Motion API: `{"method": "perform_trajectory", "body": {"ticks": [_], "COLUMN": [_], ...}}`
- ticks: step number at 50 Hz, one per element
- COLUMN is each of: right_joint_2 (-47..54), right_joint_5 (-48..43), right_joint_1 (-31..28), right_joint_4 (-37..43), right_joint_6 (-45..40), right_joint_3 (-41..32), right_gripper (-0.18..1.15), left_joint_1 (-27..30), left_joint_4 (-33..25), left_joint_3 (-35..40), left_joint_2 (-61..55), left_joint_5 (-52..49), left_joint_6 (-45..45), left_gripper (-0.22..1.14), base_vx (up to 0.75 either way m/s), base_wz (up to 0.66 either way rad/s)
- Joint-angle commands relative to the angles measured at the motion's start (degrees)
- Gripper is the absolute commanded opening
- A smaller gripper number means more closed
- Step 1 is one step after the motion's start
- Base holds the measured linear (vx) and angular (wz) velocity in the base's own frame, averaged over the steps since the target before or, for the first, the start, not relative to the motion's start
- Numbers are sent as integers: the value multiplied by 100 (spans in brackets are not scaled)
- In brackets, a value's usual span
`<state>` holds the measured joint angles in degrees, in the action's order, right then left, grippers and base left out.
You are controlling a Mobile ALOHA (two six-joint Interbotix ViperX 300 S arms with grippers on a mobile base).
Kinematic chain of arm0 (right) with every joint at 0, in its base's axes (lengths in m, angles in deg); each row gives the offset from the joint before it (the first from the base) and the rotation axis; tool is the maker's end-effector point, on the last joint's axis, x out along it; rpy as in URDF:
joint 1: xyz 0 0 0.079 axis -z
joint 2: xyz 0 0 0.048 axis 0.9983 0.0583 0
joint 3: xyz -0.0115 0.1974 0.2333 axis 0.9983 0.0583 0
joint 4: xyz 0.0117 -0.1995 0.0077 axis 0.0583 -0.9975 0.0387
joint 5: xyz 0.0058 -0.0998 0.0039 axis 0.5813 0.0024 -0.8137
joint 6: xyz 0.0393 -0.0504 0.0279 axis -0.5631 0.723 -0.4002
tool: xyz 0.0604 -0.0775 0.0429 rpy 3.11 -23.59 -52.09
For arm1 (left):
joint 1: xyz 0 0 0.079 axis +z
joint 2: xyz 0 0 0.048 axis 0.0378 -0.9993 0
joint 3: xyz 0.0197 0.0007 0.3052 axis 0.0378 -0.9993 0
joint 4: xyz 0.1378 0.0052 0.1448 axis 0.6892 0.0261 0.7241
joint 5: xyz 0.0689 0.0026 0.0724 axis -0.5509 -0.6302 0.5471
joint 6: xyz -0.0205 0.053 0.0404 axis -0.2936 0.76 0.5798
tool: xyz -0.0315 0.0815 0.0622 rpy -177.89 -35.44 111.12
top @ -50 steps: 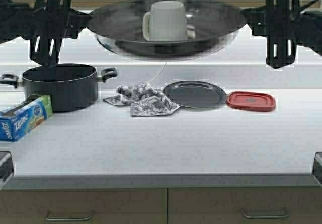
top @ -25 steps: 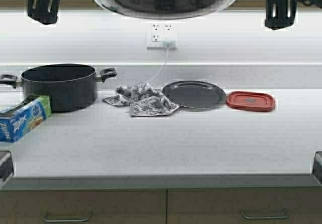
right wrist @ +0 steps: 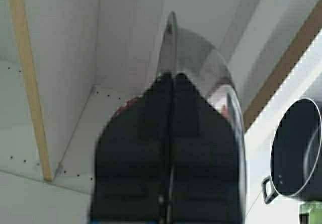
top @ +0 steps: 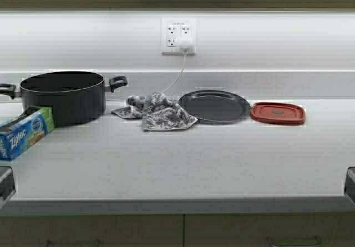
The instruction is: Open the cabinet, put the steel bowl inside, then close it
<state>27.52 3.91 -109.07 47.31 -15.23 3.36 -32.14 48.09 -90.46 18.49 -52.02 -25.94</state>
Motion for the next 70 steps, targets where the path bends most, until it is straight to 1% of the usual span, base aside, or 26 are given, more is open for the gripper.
{"method": "perform_trajectory", "body": {"ticks": [1, 9, 15, 20, 27, 31, 42, 46, 54, 64, 68, 70], "right_joint_2": [114, 378, 712, 1046, 1494, 1661, 1890, 1925, 1986, 2030, 2030, 2030], "right_joint_5": [97, 422, 923, 1169, 1204, 1213, 1292, 1310, 1310, 1318, 1310, 1310], "right_joint_1": [-343, -193, 18, 176, 325, 352, 378, 387, 378, 387, 378, 387], "right_joint_4": [26, 97, 167, 176, 176, 176, 176, 185, 185, 149, 176, 149], "right_joint_6": [26, 18, 44, 62, 53, 44, 26, 0, -26, -26, -26, 44], "right_joint_3": [-510, -1046, -1582, -1960, -2355, -2514, -2619, -2593, -2470, -2276, -2145, -2127], "right_gripper": [7, 7, 7, 7, 7, 7, 7, 7, 7, 7, 7, 9], "left_joint_1": [-369, -316, -123, 44, 149, 158, 202, 202, 202, 202, 202, 202], "left_joint_4": [-26, -167, -193, -211, -272, -308, -404, -510, -536, -554, -694, -817], "left_joint_3": [545, 1090, 1652, 2162, 2769, 2979, 3067, 3032, 2927, 2628, 2479, 2382], "left_joint_2": [-105, -527, -1116, -1688, -2338, -2575, -2795, -2804, -2804, -2813, -2813, -2813], "left_joint_5": [-105, -105, -132, -132, -123, -114, -105, -105, -97, -97, 9, 220], "left_joint_6": [114, 114, 114, 105, 105, 105, 97, 97, 97, 53, 26, 70], "left_gripper": [2, 2, 2, 2, 2, 2, 2, 2, 2, 2, 4, 7], "base_vx": [9, 11, 13, 11, 12, 14, 14, 13, 10, 8, 6, 5], "base_wz": [-2, -1, 2, 3, 1, 0, 0, -1, -1, -1, 0, 0]}}
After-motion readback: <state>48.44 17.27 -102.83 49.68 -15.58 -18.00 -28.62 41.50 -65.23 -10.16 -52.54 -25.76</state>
